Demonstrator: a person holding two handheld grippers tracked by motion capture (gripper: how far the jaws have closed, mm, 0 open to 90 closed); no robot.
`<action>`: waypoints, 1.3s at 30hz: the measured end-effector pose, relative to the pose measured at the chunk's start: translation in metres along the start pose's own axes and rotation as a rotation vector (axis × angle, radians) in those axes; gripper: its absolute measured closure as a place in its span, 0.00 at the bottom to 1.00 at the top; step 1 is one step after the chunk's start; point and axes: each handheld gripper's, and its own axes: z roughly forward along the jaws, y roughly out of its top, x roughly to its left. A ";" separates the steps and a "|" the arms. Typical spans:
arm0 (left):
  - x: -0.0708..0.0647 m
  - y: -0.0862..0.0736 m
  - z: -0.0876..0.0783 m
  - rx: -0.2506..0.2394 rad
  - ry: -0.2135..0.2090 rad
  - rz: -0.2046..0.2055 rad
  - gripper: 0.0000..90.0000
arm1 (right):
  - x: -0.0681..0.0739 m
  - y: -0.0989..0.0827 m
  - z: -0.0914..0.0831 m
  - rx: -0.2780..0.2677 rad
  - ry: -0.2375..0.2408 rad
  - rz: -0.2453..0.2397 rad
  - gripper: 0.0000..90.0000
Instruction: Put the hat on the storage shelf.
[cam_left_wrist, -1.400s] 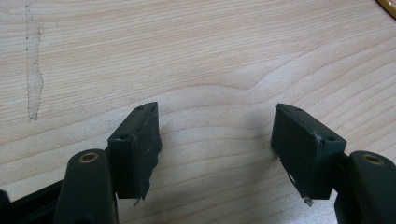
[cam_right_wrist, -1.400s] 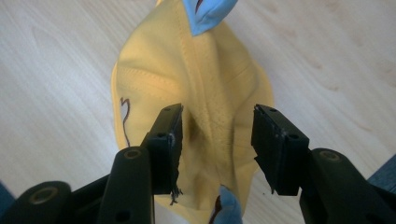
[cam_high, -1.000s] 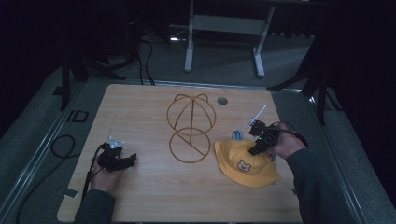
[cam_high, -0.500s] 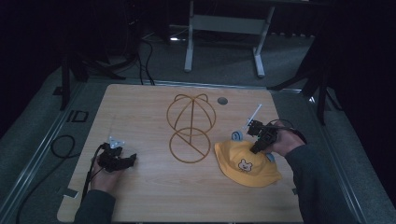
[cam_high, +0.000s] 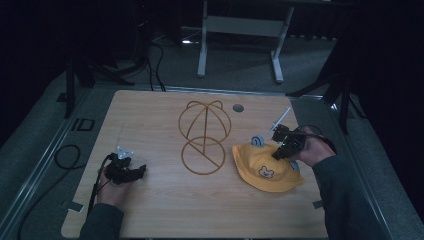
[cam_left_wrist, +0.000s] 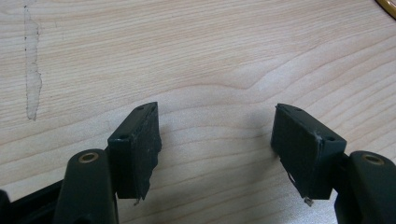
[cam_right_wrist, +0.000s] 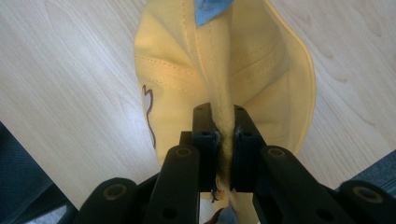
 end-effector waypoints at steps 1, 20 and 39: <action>0.000 0.000 0.000 0.000 0.000 0.000 0.37 | 0.000 0.000 -0.001 -0.004 -0.002 0.001 0.93; 0.000 0.000 0.000 0.000 0.000 -0.001 0.37 | -0.013 -0.012 -0.038 -0.175 -0.046 0.074 0.93; 0.000 0.000 0.000 0.003 -0.001 -0.001 0.37 | -0.021 -0.026 -0.080 -0.318 -0.082 0.086 0.93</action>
